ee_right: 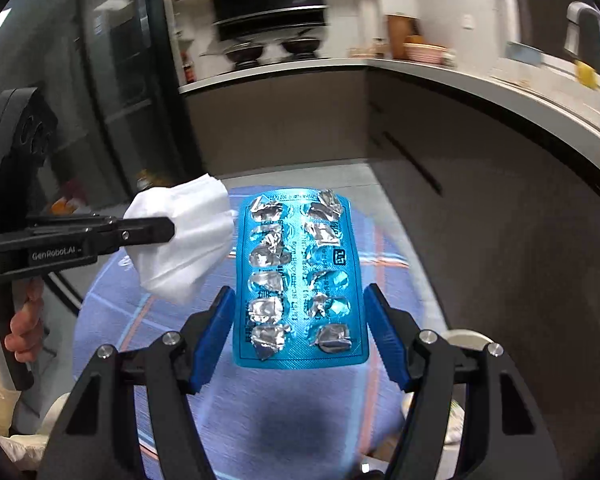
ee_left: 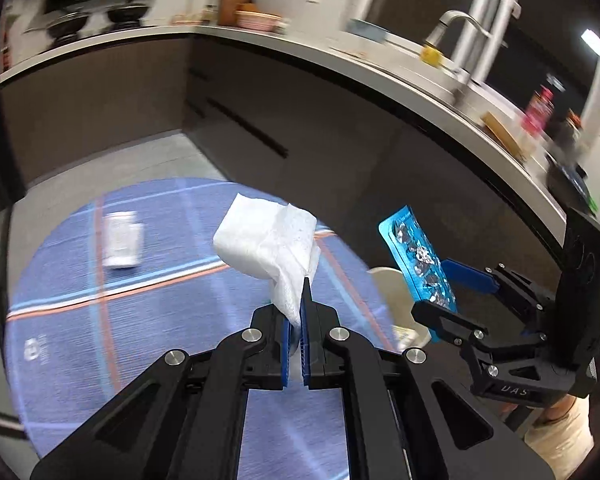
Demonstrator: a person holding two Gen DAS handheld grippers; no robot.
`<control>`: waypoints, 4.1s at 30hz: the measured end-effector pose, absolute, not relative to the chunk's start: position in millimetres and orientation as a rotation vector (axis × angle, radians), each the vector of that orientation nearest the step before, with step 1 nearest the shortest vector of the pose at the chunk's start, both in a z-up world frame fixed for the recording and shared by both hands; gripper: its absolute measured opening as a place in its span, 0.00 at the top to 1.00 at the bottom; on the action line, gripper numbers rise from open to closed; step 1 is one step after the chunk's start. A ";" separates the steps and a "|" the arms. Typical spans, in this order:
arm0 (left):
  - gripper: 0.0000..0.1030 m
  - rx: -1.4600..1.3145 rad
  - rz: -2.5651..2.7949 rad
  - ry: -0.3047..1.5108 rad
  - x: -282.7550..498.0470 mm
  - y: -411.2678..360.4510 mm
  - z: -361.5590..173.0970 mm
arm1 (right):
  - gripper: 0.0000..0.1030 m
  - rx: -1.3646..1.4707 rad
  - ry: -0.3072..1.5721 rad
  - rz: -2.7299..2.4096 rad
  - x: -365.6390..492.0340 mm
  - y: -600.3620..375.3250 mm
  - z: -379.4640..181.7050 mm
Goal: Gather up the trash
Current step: 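Carry the blister pack and tissue over the white bin and release both, then move both tools back over the table toward the paper slip and green cap, then grasp the green bottle cap with the right tool while the left tool grasps the white paper slip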
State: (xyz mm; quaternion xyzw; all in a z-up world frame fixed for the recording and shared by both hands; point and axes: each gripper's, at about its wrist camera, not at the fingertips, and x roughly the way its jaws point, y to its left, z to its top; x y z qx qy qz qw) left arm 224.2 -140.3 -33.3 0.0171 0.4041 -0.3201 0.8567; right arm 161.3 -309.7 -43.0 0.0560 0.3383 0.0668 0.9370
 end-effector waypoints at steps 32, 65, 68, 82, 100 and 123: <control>0.95 0.339 -0.853 1.075 219.5 -410.8 -187.8 | 0.35 0.353 0.959 -0.139 139.0 -499.0 -221.5; 0.08 0.295 -0.720 0.969 219.2 -382.0 -154.3 | 0.03 0.196 0.909 -0.085 118.6 -474.4 -198.4; 0.08 0.280 -0.707 0.968 217.2 -367.4 -141.2 | 0.03 0.183 0.881 -0.077 115.5 -465.3 -180.7; 0.08 0.123 -0.577 0.982 215.8 -250.6 -96.2 | 0.03 0.092 0.826 0.068 124.0 -375.6 -119.6; 0.08 -0.042 -0.315 1.009 244.5 -66.6 -104.3 | 0.07 0.085 0.912 0.254 182.1 -260.4 -111.6; 0.12 -0.019 -0.298 0.984 331.5 -20.1 -125.3 | 0.64 -0.001 0.972 0.164 269.2 -225.1 -162.7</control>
